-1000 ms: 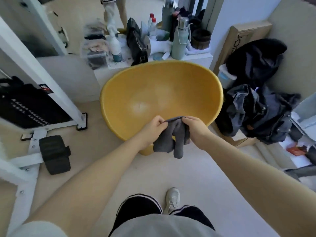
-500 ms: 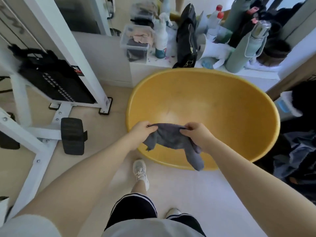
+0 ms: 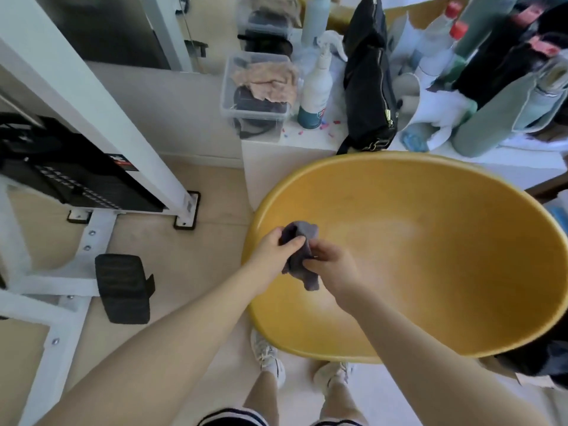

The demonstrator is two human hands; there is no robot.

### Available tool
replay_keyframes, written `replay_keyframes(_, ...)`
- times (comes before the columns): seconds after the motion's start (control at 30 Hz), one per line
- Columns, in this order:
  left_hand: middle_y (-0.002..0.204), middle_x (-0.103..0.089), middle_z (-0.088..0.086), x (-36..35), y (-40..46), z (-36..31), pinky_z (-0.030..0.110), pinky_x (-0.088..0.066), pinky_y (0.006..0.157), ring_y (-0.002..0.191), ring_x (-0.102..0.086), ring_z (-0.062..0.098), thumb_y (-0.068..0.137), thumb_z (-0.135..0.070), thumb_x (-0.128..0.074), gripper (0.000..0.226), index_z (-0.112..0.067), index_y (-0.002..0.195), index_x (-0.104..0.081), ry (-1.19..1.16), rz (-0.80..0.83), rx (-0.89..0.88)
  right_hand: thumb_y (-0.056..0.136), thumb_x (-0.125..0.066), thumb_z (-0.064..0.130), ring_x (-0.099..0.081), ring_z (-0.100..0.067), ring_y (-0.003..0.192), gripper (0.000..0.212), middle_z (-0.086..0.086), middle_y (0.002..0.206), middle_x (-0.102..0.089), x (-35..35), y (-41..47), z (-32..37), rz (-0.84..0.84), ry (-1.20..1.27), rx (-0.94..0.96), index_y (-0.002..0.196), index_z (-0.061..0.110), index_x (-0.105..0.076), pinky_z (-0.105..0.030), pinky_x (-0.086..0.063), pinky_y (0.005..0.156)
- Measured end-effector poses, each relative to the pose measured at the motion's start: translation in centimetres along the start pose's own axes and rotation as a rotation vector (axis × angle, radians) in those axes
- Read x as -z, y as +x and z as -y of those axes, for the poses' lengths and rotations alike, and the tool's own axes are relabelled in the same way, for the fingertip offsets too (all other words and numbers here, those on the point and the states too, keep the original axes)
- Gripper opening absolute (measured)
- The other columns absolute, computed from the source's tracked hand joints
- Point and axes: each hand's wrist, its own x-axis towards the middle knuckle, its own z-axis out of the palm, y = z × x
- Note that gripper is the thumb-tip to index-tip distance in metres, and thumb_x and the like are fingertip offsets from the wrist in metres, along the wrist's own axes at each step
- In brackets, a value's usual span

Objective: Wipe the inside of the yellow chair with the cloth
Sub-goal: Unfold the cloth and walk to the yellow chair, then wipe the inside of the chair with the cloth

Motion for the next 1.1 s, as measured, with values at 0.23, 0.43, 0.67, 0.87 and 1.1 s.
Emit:
replay_keyframes(0.23, 0.099, -0.065, 0.007, 2.5, 4.3, 1.3, 0.029, -0.052, 0.075, 0.089, -0.063, 0.022, 0.097, -0.008, -0.045, 0.017, -0.018, 0.102, -0.058, -0.338, 0.046, 0.146, 0.092, -0.055, 0.022, -0.048, -0.007, 0.1, 0.057, 0.007, 0.13, -0.038, -0.8, 5.8, -2.9, -0.164, -0.181, 0.072, 0.14, 0.035, -0.027, -0.033, -0.042, 0.092)
replay_keyframes(0.43, 0.081, -0.062, -0.003, 3.8, 7.9, 2.8, 0.029, -0.049, 0.07, 0.078, -0.06, 0.019, 0.089, -0.001, -0.054, 0.023, -0.011, 0.107, -0.063, 0.389, 0.046, -0.107, 0.086, -0.05, 0.016, -0.063, -0.012, 0.103, 0.043, 0.004, 0.119, -0.063, -2.0, 9.7, -5.7, 0.247, 0.596, -0.06, 0.127, 0.027, -0.048, -0.027, -0.052, 0.08)
replay_keyframes(0.67, 0.145, -0.032, -0.004, 7.2, 8.6, 5.3, 0.017, -0.027, 0.1, 0.128, -0.034, 0.007, 0.09, -0.017, -0.058, 0.062, -0.022, 0.145, -0.03, 0.735, -0.236, -0.378, 0.096, -0.047, 0.01, -0.058, -0.01, 0.081, 0.02, 0.007, 0.087, -0.059, -1.6, 15.4, -6.6, -0.454, 0.392, -0.185, 0.098, 0.028, -0.052, -0.021, -0.047, 0.069)
replay_keyframes(0.87, 0.145, -0.032, -0.006, 8.5, 9.2, 8.6, 0.023, -0.038, 0.094, 0.114, -0.044, 0.007, 0.096, -0.025, -0.049, 0.07, -0.046, 0.143, -0.002, 0.723, -0.022, -0.186, 0.084, -0.059, 0.01, -0.054, -0.023, 0.116, 0.042, -0.011, 0.127, -0.057, -3.3, 22.1, -6.2, -0.411, 0.487, -0.045, 0.126, 0.01, -0.053, -0.045, -0.042, 0.102)
replay_keyframes(1.1, 0.132, -0.051, -0.003, 8.5, 8.9, 9.7, 0.029, -0.045, 0.091, 0.109, -0.056, 0.017, 0.095, -0.026, -0.049, 0.067, -0.05, 0.133, 0.0, 0.641, -0.076, -0.219, 0.094, -0.049, 0.003, -0.05, -0.011, 0.117, 0.041, -0.004, 0.133, -0.052, -8.6, 18.3, -7.6, -0.352, 0.406, -0.026, 0.135, 0.006, -0.045, -0.023, -0.039, 0.099)
